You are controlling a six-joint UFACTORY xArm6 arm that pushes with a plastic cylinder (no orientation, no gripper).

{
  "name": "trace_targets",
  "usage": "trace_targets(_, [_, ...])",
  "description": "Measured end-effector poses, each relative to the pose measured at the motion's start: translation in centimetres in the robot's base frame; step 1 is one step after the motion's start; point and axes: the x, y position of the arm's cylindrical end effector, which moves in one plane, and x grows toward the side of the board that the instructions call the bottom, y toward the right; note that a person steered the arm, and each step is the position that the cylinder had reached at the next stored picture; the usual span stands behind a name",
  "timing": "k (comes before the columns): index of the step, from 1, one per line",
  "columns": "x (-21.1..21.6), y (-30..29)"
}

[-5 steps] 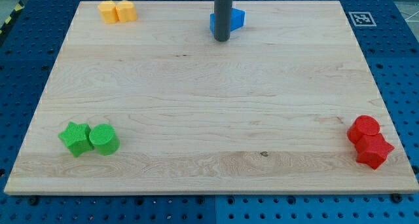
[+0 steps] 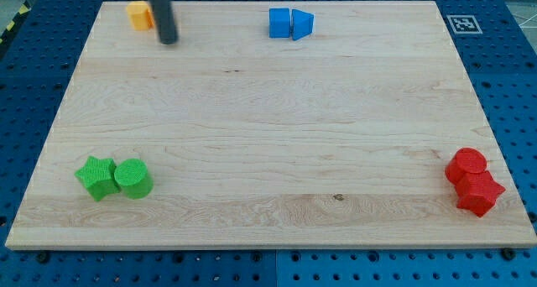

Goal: Separate the yellow hexagon and yellow heart

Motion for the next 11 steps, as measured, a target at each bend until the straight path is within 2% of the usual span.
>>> trace_targets(1, [-2.0, -7.8])
trace_targets(2, [-3.7, -10.7])
trace_targets(4, [-8.0, -9.0])
trace_targets(5, [-8.0, -7.8])
trace_targets(8, [-3.4, 3.6])
trace_targets(9, [-3.1, 5.7])
trace_targets(11, [-6.2, 2.7])
